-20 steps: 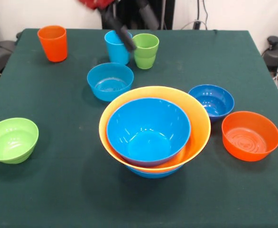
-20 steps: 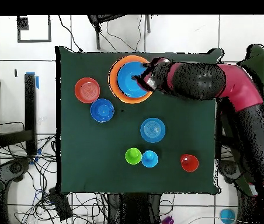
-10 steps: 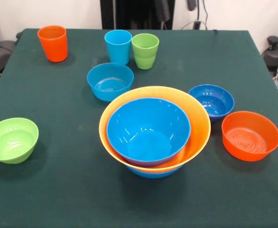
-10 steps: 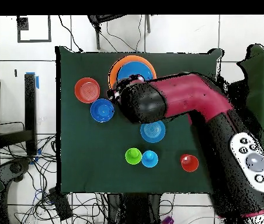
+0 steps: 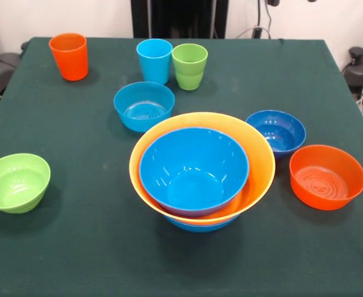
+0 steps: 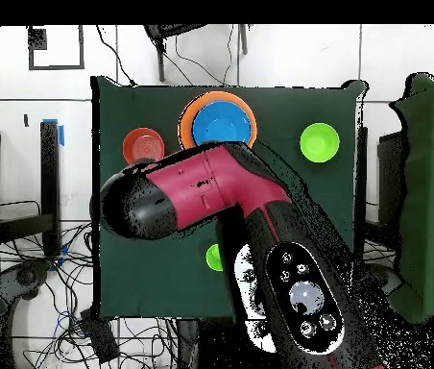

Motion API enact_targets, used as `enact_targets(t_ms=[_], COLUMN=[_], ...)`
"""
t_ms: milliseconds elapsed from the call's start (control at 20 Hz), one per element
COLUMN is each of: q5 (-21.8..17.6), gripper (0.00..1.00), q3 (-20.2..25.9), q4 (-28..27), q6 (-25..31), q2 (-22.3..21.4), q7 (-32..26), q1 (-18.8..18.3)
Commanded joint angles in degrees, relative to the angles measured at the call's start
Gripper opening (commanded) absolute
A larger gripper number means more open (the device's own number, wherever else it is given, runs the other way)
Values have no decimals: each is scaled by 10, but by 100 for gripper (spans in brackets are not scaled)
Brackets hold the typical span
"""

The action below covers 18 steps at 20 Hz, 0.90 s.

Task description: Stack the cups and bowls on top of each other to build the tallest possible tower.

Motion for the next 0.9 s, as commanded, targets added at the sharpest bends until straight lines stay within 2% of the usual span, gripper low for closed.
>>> enact_targets(t_ms=[50, 300, 600, 900], q5=[11, 0, 12, 8], gripper=[100, 100, 100, 100], q3=[-78, -82, -74, -79], q4=[59, 40, 44, 45], q6=[-38, -52, -66, -77], q2=[36, 62, 73, 77], q7=[103, 102, 82, 75], q1=[-8, -9, -18, -13])
